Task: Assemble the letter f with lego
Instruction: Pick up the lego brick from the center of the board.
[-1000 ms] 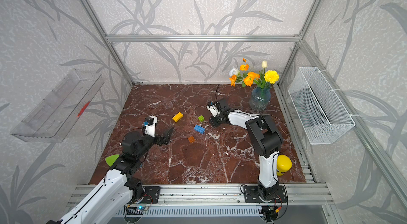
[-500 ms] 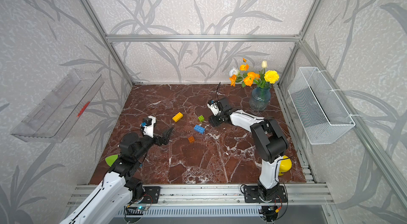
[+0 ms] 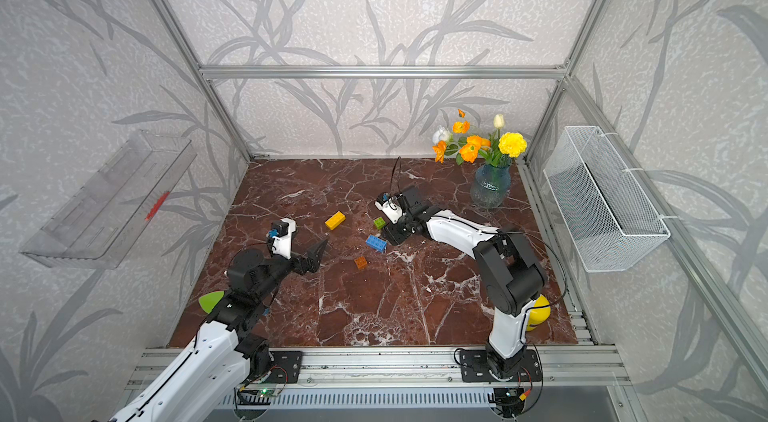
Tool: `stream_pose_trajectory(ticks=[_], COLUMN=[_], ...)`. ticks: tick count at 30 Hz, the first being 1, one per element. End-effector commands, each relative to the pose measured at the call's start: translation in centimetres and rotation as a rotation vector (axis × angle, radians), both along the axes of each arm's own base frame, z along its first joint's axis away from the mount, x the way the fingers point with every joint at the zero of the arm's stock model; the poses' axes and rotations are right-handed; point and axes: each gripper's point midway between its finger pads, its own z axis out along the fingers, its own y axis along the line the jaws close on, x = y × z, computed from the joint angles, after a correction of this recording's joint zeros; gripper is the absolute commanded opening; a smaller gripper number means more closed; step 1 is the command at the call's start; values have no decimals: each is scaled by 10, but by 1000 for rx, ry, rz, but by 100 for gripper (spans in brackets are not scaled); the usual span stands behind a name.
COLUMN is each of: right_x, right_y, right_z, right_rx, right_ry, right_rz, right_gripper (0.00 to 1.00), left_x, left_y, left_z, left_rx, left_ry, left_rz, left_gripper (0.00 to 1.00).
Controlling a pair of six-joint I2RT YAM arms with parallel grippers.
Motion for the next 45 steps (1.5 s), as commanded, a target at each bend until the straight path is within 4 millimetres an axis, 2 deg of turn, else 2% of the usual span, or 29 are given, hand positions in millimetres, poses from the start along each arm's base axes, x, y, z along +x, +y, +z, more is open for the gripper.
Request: stream_pose_trajectory(ticks=[1, 7, 12, 25, 45], right_x=[-8, -16, -16, -10, -5], right_y=[20, 41, 46, 43, 42], right_z=[-6, -24, -34, -49, -58], right_rx=[-8, -34, -46, -94, -120], right_ry=[19, 54, 74, 92, 102], right_rz=[64, 113, 116, 88, 72], right_gripper=[64, 62, 60, 56, 45], left_x=[0, 1, 1, 2, 1], left_y=[0, 1, 1, 0, 1], left_z=[-1, -1, -2, -2, 0], left_rx=[1, 5, 6, 8, 6], left_ry=[-3, -2, -2, -1, -6], left_rz=[1, 8, 9, 6, 6], left_gripper=[99, 99, 99, 99, 99])
